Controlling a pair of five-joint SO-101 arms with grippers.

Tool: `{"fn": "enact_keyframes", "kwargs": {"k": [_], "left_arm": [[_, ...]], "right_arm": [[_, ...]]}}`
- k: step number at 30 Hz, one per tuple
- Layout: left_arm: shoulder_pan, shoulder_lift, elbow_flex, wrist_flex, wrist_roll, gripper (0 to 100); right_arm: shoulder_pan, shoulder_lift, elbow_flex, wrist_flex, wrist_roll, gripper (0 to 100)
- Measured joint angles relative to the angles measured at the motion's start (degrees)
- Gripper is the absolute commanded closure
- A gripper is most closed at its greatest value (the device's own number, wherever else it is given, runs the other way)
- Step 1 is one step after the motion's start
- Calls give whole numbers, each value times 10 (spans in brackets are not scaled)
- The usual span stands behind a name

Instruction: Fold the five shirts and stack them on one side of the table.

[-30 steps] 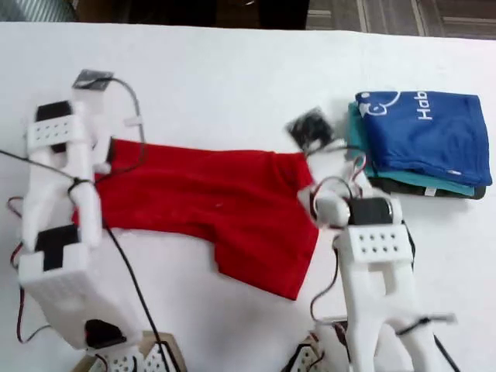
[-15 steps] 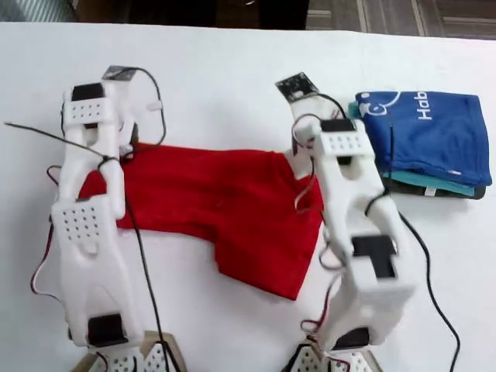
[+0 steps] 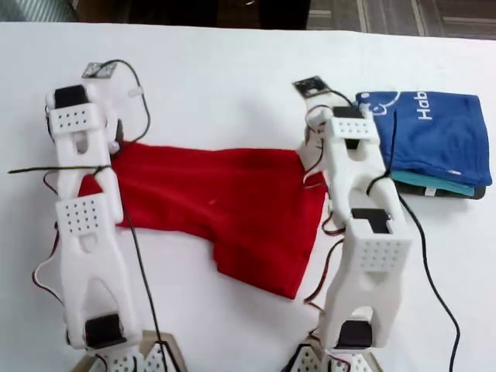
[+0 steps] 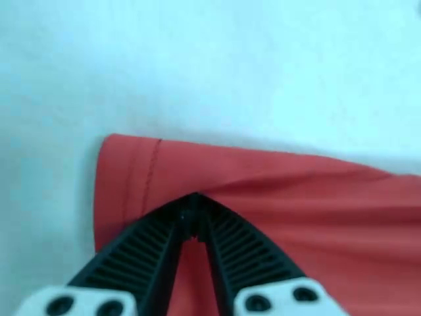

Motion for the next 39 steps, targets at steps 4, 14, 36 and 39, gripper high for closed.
{"fn": "enact_keyframes", "kwargs": {"k": [4, 14, 36, 39], "left_arm": [[-1, 1, -11, 7, 0, 974], [-4, -37, 10, 8, 0, 974], [-91, -528, 884, -287, -118, 973], [-92, -532, 922, -345, -118, 973]], "right_arm": [[4, 0, -3, 21, 0, 947], [19, -135, 15, 55, 1, 943], [-237, -622, 615, -40, 35, 923], [-282, -622, 663, -69, 35, 869]]}}
